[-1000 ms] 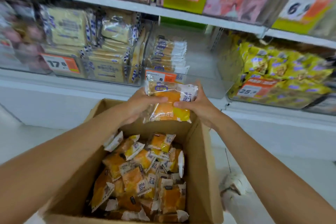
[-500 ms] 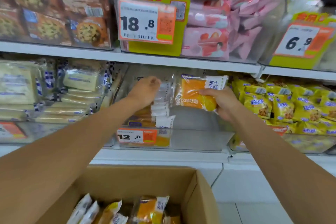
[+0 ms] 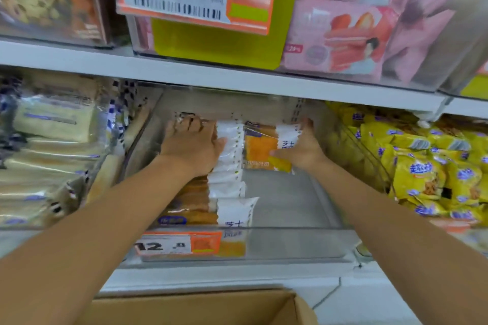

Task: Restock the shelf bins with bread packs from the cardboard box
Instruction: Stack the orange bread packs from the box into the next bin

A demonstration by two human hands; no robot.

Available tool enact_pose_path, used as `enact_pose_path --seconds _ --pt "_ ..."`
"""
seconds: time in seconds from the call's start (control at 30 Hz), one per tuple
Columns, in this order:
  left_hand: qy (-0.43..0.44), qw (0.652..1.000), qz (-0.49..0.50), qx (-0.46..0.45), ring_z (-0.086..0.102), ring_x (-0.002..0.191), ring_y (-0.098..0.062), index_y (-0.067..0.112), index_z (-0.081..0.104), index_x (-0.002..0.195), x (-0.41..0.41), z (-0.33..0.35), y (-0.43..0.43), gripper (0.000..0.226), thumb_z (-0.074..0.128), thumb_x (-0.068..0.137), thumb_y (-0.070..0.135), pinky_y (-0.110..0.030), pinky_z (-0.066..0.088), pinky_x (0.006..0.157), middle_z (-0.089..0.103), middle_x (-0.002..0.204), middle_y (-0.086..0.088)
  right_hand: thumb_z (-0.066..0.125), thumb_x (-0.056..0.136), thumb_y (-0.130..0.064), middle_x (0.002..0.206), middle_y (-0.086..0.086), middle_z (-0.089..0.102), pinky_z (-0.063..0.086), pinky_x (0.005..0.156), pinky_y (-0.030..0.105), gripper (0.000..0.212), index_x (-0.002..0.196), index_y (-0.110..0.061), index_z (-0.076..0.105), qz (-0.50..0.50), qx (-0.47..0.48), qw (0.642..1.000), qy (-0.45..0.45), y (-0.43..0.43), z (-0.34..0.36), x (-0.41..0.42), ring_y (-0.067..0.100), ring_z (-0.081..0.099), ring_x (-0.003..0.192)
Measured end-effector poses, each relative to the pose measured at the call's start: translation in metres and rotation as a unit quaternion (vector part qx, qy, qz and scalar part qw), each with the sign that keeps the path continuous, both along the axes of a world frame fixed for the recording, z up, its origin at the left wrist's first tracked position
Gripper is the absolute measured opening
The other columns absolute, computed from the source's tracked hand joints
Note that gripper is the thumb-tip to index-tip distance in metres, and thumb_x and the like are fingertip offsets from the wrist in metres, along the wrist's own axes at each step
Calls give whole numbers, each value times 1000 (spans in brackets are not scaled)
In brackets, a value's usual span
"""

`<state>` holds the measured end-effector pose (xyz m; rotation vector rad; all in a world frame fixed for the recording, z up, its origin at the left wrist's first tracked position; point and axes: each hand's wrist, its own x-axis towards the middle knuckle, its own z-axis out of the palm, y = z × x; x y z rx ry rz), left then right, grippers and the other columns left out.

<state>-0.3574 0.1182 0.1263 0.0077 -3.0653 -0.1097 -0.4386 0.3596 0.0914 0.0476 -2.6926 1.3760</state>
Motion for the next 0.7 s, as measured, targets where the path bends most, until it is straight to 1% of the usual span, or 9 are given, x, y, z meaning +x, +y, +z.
enact_pose_path --seconds 0.03,0.1,0.17,0.2,0.27,0.37,0.53,0.6,0.7 --pt "2 1000 0 -2 6 151 -27 26 12 156 0 0 0 61 15 102 54 -51 4 121 10 164 -7 98 41 -42 137 -1 42 43 104 32 139 152 -19 19 -9 15 1000 23 0 2 -2 12 47 122" --pt "2 1000 1 -1 6 151 -27 26 13 156 1 -1 1 61 15 102 54 -51 4 121 10 164 -7 89 37 -66 149 3 35 37 111 38 141 153 -29 19 0 125 989 77 -1 10 -2 20 37 137" --pt "0 1000 2 4 4 151 -27 26 12 156 1 -1 1 61 15 102 54 -51 2 121 9 164 -7 85 54 -59 157 3 22 24 116 39 121 153 -31 19 37 320 940 110 -2 20 4 23 19 145" --pt "-1 1000 3 4 4 151 -27 26 12 156 1 -1 1 61 15 102 54 -51 2 121 8 164 -7 83 59 -58 156 1 22 20 115 41 117 152 -32 18 60 403 906 119 -2 23 7 22 17 145" --pt "-3 1000 2 3 3 151 -26 27 11 156 1 -1 1 61 14 101 54 -50 1 121 7 165 -6 79 59 -61 151 0 26 15 115 47 120 153 -31 11 99 479 865 115 -6 25 8 22 19 142" --pt "-6 1000 2 5 1 151 -26 27 11 156 2 0 0 62 14 101 55 -50 0 121 6 165 -6 78 57 -64 147 0 29 10 116 53 122 152 -31 9 125 512 845 91 -8 21 3 24 22 139" --pt "-8 1000 1 0 2 151 -27 27 9 157 3 0 1 62 14 101 55 -51 0 121 5 165 -7 81 56 -59 131 4 41 29 105 45 102 141 -30 33 76 529 824 185 -16 24 -7 27 39 122" --pt "-8 1000 2 -4 2 152 -27 27 8 157 4 0 1 62 13 101 55 -51 0 121 5 165 -7 80 57 -60 133 4 40 33 99 44 104 143 -30 30 65 521 827 200 -20 20 -8 28 38 122" --pt "-13 1000 2 -8 1 152 -27 27 8 157 3 0 1 62 13 101 55 -51 0 121 4 165 -7 69 57 -74 137 5 36 30 104 49 110 147 -30 24 78 531 817 210 -22 9 -3 28 33 126"
